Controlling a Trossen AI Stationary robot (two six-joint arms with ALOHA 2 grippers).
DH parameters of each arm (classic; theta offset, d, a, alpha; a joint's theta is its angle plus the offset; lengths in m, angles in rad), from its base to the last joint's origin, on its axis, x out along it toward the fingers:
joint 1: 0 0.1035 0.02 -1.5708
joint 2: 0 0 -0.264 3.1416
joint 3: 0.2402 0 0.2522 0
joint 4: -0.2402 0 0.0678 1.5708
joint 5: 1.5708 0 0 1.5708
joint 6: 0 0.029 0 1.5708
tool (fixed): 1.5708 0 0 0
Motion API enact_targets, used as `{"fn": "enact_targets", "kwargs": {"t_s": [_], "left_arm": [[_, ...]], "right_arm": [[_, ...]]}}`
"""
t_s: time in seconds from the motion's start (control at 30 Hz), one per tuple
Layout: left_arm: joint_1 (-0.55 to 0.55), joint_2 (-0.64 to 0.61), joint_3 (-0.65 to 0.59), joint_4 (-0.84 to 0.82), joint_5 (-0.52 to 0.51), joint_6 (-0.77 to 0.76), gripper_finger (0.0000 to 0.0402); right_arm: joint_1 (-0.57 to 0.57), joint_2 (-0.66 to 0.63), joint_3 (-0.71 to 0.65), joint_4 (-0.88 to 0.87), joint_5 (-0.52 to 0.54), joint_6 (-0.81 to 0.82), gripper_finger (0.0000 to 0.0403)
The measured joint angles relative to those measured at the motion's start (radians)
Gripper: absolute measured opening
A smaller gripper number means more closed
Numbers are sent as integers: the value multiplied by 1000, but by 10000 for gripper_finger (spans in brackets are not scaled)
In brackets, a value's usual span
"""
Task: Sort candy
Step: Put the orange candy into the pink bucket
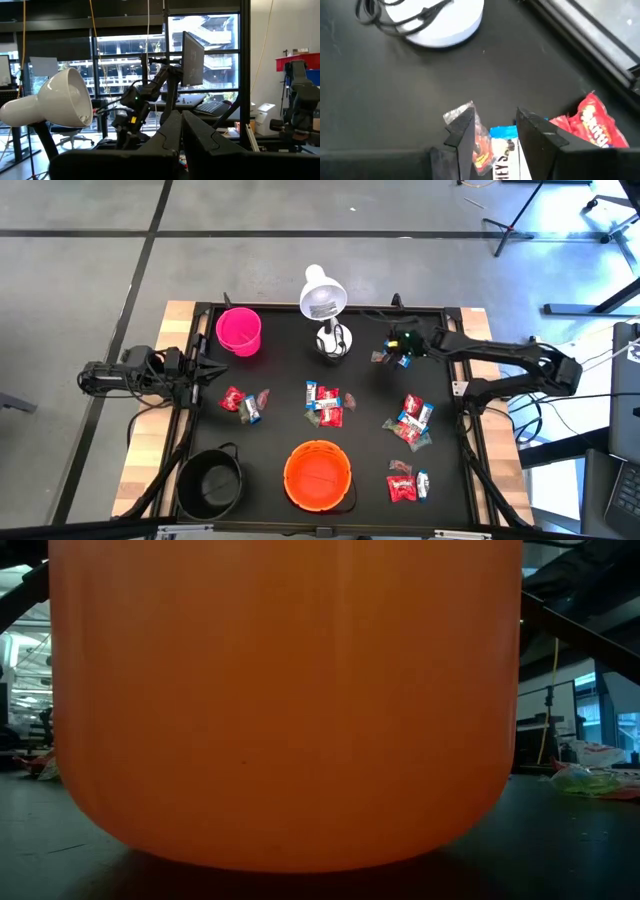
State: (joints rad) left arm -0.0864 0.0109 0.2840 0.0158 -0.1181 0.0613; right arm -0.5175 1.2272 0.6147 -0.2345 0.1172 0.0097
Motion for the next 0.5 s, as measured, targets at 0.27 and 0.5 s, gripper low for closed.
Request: {"fn": "enact_targets", "kwargs": {"t_s": [0.27, 0.5], "left_arm": [[0, 0, 0, 0, 0, 0, 7], [0, 0, 0, 0, 0, 0, 7]], "right_arm": [[0, 64, 0, -1, -6, 4, 143], [0, 102, 0, 10, 12, 4, 143]]}}
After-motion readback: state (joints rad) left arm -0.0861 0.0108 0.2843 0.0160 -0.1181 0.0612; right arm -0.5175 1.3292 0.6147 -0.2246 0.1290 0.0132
